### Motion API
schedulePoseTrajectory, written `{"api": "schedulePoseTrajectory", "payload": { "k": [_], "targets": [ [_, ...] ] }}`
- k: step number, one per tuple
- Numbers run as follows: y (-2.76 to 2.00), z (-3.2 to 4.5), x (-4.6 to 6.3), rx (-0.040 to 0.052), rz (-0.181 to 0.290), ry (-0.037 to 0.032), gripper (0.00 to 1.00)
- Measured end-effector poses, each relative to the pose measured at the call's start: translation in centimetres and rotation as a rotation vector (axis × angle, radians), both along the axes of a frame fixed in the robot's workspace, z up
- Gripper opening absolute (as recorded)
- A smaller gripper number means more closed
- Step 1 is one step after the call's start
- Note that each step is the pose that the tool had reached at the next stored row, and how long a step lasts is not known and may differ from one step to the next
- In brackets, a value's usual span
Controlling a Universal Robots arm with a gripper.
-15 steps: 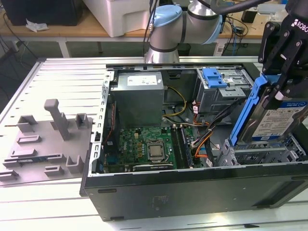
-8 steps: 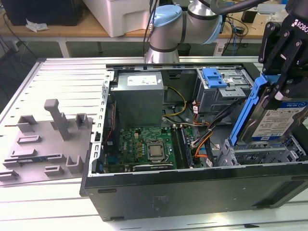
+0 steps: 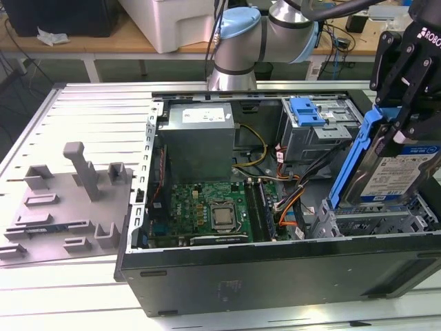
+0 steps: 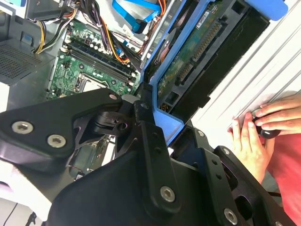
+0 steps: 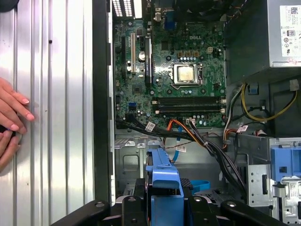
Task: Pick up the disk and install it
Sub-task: 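Insert the disk into the insertion slot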
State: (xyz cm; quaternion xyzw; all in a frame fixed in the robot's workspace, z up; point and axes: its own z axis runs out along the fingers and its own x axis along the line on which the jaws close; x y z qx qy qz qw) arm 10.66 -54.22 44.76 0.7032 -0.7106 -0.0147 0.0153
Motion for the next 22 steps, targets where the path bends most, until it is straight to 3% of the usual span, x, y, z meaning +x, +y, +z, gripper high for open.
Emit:
{"api": "schedulePoseTrajectory", "payload": {
  "k": [6,13,22],
  "targets": [
    [0.04,-0.01,0.0,0.0,0.006,0.0008,0.37],
    [0.04,-0.08,0.01,-0.0011,0.055,0.0112,0.37],
    [0.02,-0.14,0.42,-0.001,0.038,0.0138,0.37]
  ]
}}
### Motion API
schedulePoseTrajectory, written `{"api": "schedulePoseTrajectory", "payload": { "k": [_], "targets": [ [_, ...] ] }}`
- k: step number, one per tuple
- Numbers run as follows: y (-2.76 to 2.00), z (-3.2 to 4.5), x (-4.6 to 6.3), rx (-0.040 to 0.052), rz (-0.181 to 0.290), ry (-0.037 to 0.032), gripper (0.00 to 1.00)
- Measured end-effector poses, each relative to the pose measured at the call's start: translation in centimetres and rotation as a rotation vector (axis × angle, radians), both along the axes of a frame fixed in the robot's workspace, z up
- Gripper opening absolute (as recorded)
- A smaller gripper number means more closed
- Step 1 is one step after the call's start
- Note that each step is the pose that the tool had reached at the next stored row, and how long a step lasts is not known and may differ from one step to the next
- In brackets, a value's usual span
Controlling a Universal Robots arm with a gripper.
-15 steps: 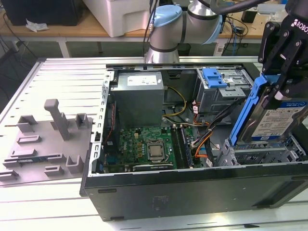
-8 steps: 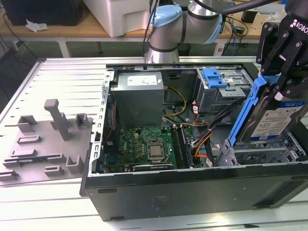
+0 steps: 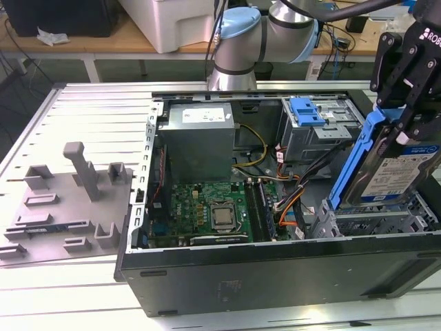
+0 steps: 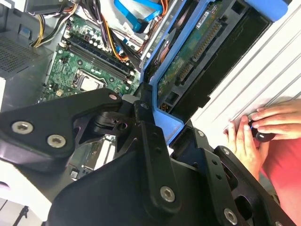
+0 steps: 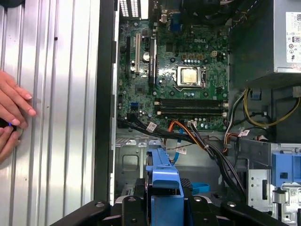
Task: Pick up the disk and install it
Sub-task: 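Insert the disk into the insertion slot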
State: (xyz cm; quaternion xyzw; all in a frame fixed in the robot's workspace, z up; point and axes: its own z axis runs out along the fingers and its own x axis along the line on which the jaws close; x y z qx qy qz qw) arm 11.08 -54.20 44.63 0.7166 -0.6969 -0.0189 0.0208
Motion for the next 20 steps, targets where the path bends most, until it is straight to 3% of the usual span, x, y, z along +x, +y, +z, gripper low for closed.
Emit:
{"api": "schedulePoseTrajectory", "payload": {
  "k": [14,20],
  "targets": [
    [0.0,-0.02,-0.06,0.0001,-0.02,0.0002,0.37],
    [0.0,-0.02,-0.06,0.0,-0.02,0.0033,0.37]
  ]
}}
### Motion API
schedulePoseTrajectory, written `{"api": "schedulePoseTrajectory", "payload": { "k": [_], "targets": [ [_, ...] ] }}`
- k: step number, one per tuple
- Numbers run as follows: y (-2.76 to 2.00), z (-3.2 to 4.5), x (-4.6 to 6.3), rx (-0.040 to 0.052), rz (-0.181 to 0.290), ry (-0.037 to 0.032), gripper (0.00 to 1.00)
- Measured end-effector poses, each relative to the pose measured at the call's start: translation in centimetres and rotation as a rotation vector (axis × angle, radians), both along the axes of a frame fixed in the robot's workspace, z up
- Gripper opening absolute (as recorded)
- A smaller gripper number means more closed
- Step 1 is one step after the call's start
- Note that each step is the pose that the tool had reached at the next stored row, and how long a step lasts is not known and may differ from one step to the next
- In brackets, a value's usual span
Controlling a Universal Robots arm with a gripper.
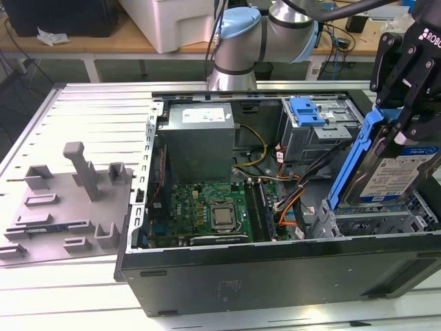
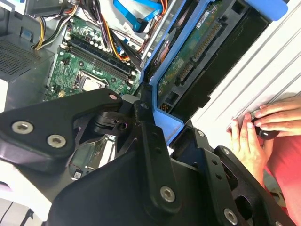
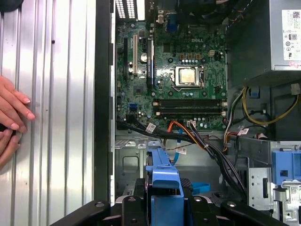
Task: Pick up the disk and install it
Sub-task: 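Insert the disk into the insertion slot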
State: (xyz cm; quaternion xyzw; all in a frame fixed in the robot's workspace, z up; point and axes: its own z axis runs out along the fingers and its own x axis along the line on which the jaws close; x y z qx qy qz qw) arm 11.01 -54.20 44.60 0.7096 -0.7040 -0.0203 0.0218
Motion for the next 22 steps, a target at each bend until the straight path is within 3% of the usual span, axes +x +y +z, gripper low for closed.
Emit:
{"api": "schedulePoseTrajectory", "payload": {
  "k": [22],
  "targets": [
    [0.0,-0.25,0.15,0.0,0.011,0.0024,0.37]
  ]
}}
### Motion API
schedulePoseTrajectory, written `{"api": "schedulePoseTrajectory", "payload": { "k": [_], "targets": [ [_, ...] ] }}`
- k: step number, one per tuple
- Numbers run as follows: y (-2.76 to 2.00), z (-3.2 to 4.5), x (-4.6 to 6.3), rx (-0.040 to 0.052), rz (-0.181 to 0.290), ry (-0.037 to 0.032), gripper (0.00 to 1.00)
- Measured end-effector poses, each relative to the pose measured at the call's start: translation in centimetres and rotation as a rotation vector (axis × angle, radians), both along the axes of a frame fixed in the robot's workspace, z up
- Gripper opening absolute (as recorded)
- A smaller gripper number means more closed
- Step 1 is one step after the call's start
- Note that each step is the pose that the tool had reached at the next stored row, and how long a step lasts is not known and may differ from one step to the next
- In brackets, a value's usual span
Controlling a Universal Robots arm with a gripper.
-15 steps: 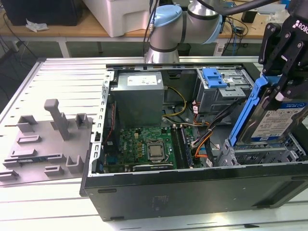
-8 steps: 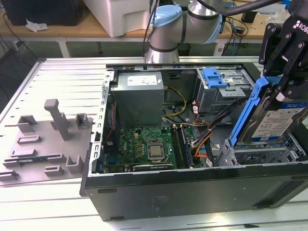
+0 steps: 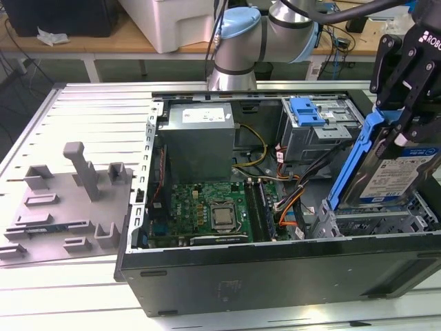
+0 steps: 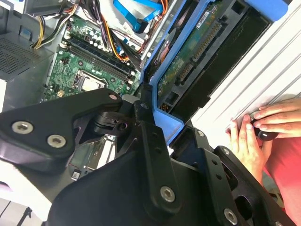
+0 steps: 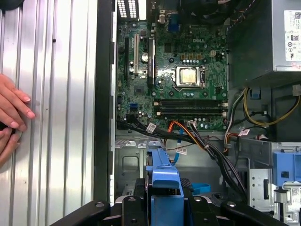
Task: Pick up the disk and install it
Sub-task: 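Insert the disk into the insertion slot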
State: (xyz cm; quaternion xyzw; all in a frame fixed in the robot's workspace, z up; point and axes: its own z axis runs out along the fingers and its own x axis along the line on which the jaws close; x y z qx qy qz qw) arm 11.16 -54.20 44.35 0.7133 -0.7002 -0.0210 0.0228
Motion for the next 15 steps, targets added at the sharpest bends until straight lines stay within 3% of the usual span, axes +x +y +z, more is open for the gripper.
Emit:
{"api": "schedulePoseTrajectory", "payload": {
  "k": [15],
  "targets": [
    [0.0,-0.89,0.0,0.0,0.0,0.0026,0.37]
  ]
}}
